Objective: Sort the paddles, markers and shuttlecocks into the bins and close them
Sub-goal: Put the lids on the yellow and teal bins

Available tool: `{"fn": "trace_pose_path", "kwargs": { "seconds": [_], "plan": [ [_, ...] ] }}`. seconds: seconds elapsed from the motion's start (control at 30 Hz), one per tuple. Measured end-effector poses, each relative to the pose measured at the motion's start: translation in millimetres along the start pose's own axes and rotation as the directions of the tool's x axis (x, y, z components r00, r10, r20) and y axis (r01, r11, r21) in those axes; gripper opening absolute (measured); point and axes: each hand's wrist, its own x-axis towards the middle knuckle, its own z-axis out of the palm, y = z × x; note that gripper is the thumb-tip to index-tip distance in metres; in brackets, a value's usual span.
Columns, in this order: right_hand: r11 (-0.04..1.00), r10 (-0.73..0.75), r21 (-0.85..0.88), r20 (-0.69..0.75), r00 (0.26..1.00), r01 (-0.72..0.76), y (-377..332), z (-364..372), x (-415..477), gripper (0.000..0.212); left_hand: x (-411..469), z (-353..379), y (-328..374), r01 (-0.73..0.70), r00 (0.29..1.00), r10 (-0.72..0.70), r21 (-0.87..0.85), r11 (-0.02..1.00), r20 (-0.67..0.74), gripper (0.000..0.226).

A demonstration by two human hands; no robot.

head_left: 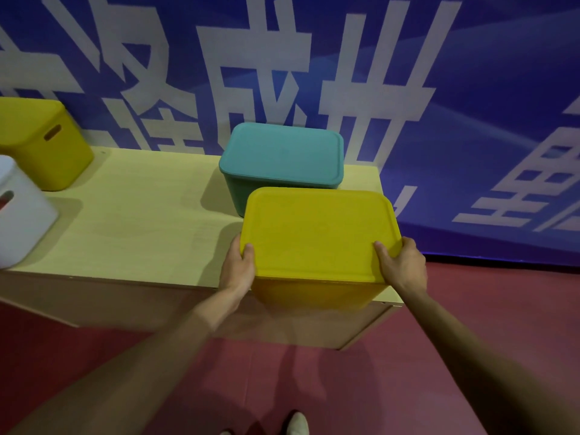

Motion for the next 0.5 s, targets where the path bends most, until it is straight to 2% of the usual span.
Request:
{"fn": "trace_pose_path", "kwargs": {
  "seconds": [0.5],
  "plan": [
    [0.999,-0.027,-0.048,-0.026,0.999,0.026,7.5,13.0,-0.9,0.068,17.4,1.4,-9.0,-0.045,0.999,0.044,0.078,0.996,0.019,0.043]
  ]
}}
